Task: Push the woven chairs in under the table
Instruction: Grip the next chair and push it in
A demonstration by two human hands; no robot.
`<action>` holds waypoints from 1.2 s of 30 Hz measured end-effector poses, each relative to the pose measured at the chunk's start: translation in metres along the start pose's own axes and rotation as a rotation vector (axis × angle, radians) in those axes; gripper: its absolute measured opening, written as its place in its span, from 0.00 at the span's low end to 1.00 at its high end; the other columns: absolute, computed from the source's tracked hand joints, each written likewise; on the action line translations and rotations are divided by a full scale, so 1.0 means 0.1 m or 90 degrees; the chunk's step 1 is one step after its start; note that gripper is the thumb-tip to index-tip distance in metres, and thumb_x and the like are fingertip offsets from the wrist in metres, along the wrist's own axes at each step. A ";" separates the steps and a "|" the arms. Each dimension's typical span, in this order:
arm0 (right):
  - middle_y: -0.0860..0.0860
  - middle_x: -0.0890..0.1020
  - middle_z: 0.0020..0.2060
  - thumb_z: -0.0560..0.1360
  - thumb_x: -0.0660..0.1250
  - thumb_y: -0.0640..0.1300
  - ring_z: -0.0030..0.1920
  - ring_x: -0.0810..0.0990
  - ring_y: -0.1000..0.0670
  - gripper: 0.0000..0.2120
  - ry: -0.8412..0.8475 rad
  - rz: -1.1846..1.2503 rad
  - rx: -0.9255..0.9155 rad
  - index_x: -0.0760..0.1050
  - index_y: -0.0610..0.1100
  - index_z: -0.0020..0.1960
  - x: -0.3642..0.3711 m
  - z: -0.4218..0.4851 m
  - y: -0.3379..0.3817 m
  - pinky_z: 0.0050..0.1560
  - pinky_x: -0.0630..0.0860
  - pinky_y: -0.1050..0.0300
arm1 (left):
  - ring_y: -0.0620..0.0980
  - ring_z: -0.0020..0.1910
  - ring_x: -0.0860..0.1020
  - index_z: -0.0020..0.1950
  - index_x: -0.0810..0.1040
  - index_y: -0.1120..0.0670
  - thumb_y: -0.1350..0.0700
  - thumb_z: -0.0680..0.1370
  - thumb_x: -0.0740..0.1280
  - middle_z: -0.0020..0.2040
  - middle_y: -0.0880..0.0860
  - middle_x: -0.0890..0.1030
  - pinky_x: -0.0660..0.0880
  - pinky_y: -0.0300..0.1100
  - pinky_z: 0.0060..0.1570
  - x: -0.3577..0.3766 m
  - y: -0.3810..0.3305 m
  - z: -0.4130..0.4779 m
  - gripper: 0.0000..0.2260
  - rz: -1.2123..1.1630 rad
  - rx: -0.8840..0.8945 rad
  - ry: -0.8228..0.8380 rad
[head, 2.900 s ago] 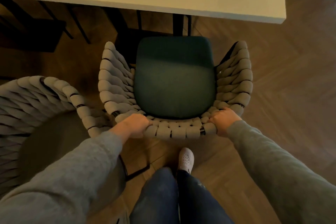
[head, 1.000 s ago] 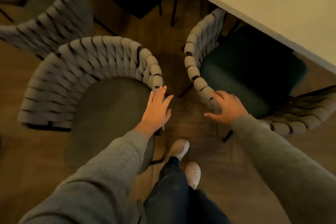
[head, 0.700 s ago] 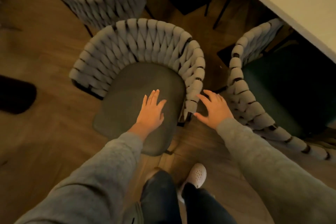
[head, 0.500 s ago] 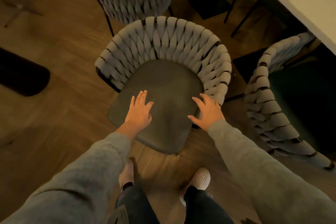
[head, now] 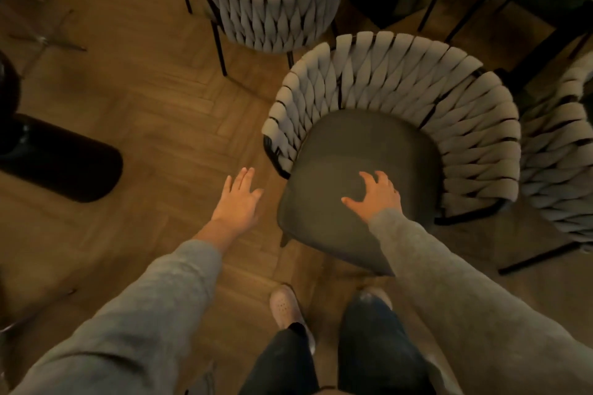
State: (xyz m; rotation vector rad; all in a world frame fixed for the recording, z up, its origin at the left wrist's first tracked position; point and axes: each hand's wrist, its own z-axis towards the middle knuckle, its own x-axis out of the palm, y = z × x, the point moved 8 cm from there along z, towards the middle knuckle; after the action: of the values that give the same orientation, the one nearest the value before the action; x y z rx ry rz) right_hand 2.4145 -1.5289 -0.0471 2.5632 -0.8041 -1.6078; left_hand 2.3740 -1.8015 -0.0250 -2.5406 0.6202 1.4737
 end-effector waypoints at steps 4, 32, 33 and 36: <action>0.44 0.59 0.75 0.74 0.66 0.62 0.74 0.60 0.42 0.37 -0.019 0.061 0.044 0.58 0.49 0.77 -0.14 0.18 0.23 0.72 0.61 0.45 | 0.58 0.78 0.41 0.74 0.64 0.53 0.55 0.81 0.61 0.79 0.60 0.43 0.46 0.56 0.75 -0.20 0.29 0.30 0.21 0.021 0.035 0.006; 0.47 0.60 0.76 0.59 0.81 0.60 0.74 0.62 0.43 0.63 0.042 0.870 0.341 0.45 0.48 0.80 -0.18 3.00 1.92 0.70 0.67 0.42 | 0.57 0.78 0.47 0.77 0.59 0.51 0.63 0.79 0.63 0.78 0.56 0.55 0.45 0.62 0.74 -2.14 -0.54 4.23 0.28 0.751 0.855 -0.206; 0.46 0.59 0.77 0.63 0.80 0.57 0.74 0.62 0.43 0.59 0.013 0.867 0.375 0.44 0.47 0.80 -0.14 3.08 2.03 0.71 0.66 0.43 | 0.57 0.78 0.48 0.76 0.61 0.52 0.62 0.80 0.61 0.77 0.57 0.58 0.46 0.62 0.74 -2.12 -0.61 4.28 0.25 0.769 0.921 -0.218; 0.46 0.62 0.75 0.70 0.74 0.56 0.73 0.65 0.43 0.51 -0.050 0.727 0.526 0.45 0.48 0.80 -0.01 3.18 2.16 0.69 0.68 0.43 | 0.57 0.78 0.50 0.75 0.62 0.52 0.63 0.79 0.62 0.76 0.56 0.63 0.44 0.62 0.74 -2.05 -0.80 4.40 0.25 0.812 1.024 -0.242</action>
State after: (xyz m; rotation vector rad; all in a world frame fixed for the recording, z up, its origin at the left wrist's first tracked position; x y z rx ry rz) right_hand 2.0559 -1.6352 -0.1377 1.5280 -2.6553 -1.0376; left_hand 1.9663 -1.5309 -0.0808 -0.4932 2.2176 0.7144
